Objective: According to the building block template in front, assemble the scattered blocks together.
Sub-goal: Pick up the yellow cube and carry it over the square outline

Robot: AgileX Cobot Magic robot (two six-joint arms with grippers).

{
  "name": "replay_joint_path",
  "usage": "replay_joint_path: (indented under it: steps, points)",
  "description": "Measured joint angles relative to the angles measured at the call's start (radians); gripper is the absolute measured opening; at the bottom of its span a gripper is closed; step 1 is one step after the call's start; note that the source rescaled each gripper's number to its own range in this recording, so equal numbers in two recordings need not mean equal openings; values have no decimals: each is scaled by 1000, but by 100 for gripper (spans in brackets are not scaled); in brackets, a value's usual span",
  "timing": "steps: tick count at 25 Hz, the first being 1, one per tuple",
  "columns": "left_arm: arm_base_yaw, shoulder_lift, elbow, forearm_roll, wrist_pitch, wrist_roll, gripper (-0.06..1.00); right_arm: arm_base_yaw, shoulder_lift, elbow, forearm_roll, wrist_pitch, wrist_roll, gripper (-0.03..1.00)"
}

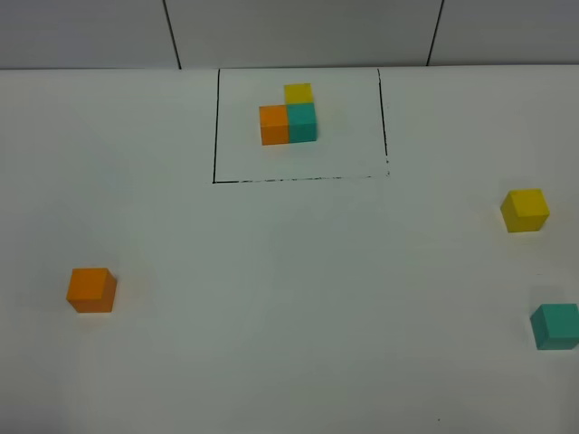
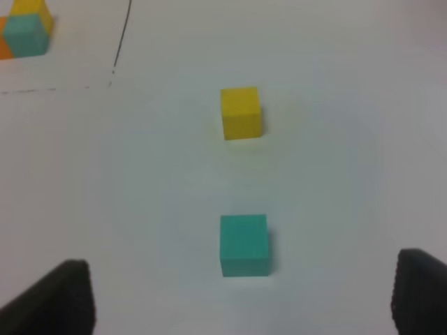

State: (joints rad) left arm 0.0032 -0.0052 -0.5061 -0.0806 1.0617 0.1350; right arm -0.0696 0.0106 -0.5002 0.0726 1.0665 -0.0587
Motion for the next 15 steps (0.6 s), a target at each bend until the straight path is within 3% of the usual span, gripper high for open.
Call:
replay_joint_path:
  steps: [15]
  points:
    - [0,0,0,0,0,0,40,0,0,0,0,0,0,73]
